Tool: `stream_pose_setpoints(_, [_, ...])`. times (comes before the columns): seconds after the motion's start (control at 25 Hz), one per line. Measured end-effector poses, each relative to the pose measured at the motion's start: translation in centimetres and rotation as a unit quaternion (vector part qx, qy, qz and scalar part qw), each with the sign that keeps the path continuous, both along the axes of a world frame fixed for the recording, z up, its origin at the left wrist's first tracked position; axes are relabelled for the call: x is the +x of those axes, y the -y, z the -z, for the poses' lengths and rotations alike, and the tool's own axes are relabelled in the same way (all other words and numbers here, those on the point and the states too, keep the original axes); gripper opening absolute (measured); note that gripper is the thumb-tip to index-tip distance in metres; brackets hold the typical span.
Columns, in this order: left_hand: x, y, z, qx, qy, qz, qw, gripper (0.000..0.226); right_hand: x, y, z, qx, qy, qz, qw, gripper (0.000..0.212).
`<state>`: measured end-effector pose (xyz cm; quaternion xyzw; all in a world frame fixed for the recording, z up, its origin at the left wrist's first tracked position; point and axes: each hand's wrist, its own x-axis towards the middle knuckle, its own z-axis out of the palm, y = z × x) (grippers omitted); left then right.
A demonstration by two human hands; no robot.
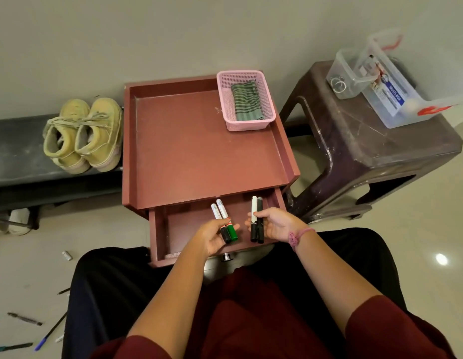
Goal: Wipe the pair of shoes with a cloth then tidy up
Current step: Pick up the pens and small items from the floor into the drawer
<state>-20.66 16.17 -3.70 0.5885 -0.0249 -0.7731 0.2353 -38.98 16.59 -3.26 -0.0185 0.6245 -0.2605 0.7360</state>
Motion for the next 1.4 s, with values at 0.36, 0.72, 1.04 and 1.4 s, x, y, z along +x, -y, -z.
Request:
stream_pose_setpoints(0.36, [-4.3, 3.3, 6.2, -0.052, 0.157, 0.1, 0.981, 0.016, -0.3, 5.4, 3.8, 0.003, -0.26, -0.228, 0.938, 0.052])
stream_pose_setpoints(0.72, [-7.7, 4.3, 11.0, -0.038, 0.26, 0.166, 0.95, 0.034, -0.9, 5.4, 8.6, 0.002, -0.317, -0.296, 0.901, 0.042])
stream_pose_setpoints(1.04, [-9.3, 4.4, 12.1, -0.009, 0.309, 0.219, 0.925, 0.038, -0.8, 4.9, 10.3, -0.013, -0.35, -0.305, 0.886, 0.04])
stream_pose_setpoints(1.4, [-9.5, 4.0, 12.4, -0.047, 0.338, 0.262, 0.903, 0.032, 0.1, 4.4, 10.4, -0.039, -0.453, -0.355, 0.817, 0.028])
